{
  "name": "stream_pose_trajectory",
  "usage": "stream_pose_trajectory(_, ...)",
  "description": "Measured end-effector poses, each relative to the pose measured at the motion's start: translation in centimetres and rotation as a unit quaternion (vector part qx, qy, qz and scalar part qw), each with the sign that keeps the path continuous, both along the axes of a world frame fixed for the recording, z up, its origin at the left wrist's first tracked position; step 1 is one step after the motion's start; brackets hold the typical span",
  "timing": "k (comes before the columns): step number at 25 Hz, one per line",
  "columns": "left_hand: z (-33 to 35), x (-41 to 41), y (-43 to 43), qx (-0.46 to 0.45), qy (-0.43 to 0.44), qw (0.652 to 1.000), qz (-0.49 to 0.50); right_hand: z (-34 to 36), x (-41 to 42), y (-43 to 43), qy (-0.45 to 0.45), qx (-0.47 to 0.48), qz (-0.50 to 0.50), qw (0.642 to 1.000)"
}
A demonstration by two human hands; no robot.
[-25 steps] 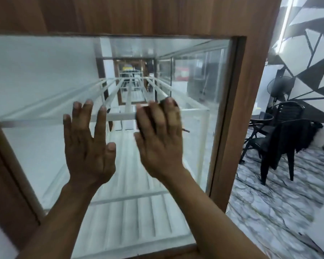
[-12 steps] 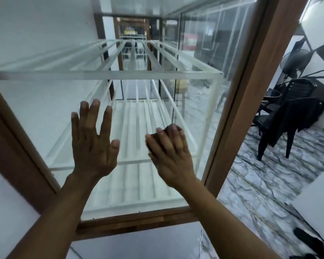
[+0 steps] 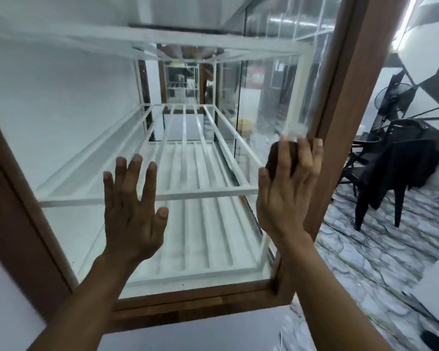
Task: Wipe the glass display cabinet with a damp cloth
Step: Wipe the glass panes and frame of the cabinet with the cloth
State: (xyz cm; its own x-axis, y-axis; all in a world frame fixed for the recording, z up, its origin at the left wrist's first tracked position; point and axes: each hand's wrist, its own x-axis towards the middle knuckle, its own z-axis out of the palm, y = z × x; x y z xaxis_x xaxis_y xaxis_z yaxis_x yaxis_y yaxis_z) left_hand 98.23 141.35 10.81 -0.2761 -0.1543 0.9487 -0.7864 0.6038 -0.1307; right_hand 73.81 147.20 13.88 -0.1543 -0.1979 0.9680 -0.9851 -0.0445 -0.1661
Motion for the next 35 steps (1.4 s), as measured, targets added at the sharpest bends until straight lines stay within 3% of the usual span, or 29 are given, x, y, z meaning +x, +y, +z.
stream_pose_trajectory(1, -1.1, -0.1, 0.0, -0.002, 0.003, 1.000, 0.001, 0.0, 1.4, -0.4, -0.047, -0.023, 0.007, 0.999)
stream_pose_trajectory(2, -2.3, -0.2, -0.1, -0.008, 0.011, 1.000, 0.002, -1.1, 3.9, -1.1, -0.013, -0.023, 0.037, 0.999)
stream_pose_trajectory(4, -4.2, -0.3, -0.1, -0.018, 0.039, 0.999, -0.002, -6.3, 8.8, -2.1, 0.204, 0.022, 0.087, 0.975)
stream_pose_trajectory(6, -6.5, -0.3, -0.4, -0.037, 0.049, 0.998, -0.006, -10.2, 6.6, -2.1, 0.310, 0.030, 0.068, 0.948)
stream_pose_trajectory(7, -7.6, -0.1, -0.5, -0.049, 0.045, 0.998, -0.007, -10.6, 3.4, -2.1, 0.282, 0.012, 0.042, 0.959)
stream_pose_trajectory(10, -9.5, 0.5, -1.0, -0.078, 0.034, 0.996, -0.012, -8.9, -1.1, -1.1, 0.022, -0.064, 0.010, 0.998)
stream_pose_trajectory(11, -9.9, 0.4, -1.2, -0.090, 0.035, 0.995, -0.011, -9.9, 0.2, -1.5, 0.012, -0.072, 0.015, 0.997)
stream_pose_trajectory(14, -11.6, 0.0, -1.3, -0.109, 0.041, 0.993, -0.005, -17.6, 6.0, -2.5, 0.276, 0.014, 0.050, 0.960)
stream_pose_trajectory(15, -12.6, -0.1, -1.3, -0.111, 0.032, 0.993, -0.002, -19.7, 5.3, -2.4, 0.306, 0.026, 0.048, 0.950)
stream_pose_trajectory(16, -13.7, 0.1, -1.3, -0.112, 0.017, 0.994, 0.007, -20.8, 3.4, -2.3, 0.269, 0.019, 0.037, 0.962)
stream_pose_trajectory(19, -16.2, 0.5, -1.6, -0.115, -0.019, 0.993, 0.031, -21.7, -0.4, -0.9, -0.012, 0.009, 0.032, 0.999)
stream_pose_trajectory(20, -16.5, 0.5, -1.6, -0.118, -0.021, 0.992, 0.030, -22.5, 0.7, -0.8, -0.015, 0.023, 0.035, 0.999)
stream_pose_trajectory(23, -17.3, 0.9, -1.6, -0.117, -0.009, 0.993, 0.027, -29.0, 6.9, -0.6, 0.258, 0.096, 0.057, 0.960)
stream_pose_trajectory(24, -17.8, 1.2, -1.6, -0.111, -0.006, 0.993, 0.031, -30.6, 6.7, -0.4, 0.294, 0.098, 0.048, 0.950)
stream_pose_trajectory(25, -18.4, 1.7, -1.6, -0.104, -0.007, 0.994, 0.039, -31.4, 5.1, -0.2, 0.274, 0.091, 0.032, 0.957)
stream_pose_trajectory(28, -20.0, 2.4, -1.6, -0.091, -0.022, 0.993, 0.073, -31.2, 0.2, 0.7, 0.035, 0.041, 0.022, 0.998)
stream_pose_trajectory(29, -20.4, 2.1, -1.6, -0.091, -0.025, 0.992, 0.080, -31.1, 0.0, 0.7, 0.003, 0.029, 0.023, 0.999)
stream_pose_trajectory(33, -21.5, 1.1, -1.7, -0.093, -0.034, 0.991, 0.085, -29.7, 2.0, -0.5, 0.198, 0.039, 0.047, 0.978)
stream_pose_trajectory(35, -20.7, 1.2, -1.7, -0.092, -0.041, 0.990, 0.098, -25.4, 0.2, -1.2, 0.118, 0.002, 0.044, 0.992)
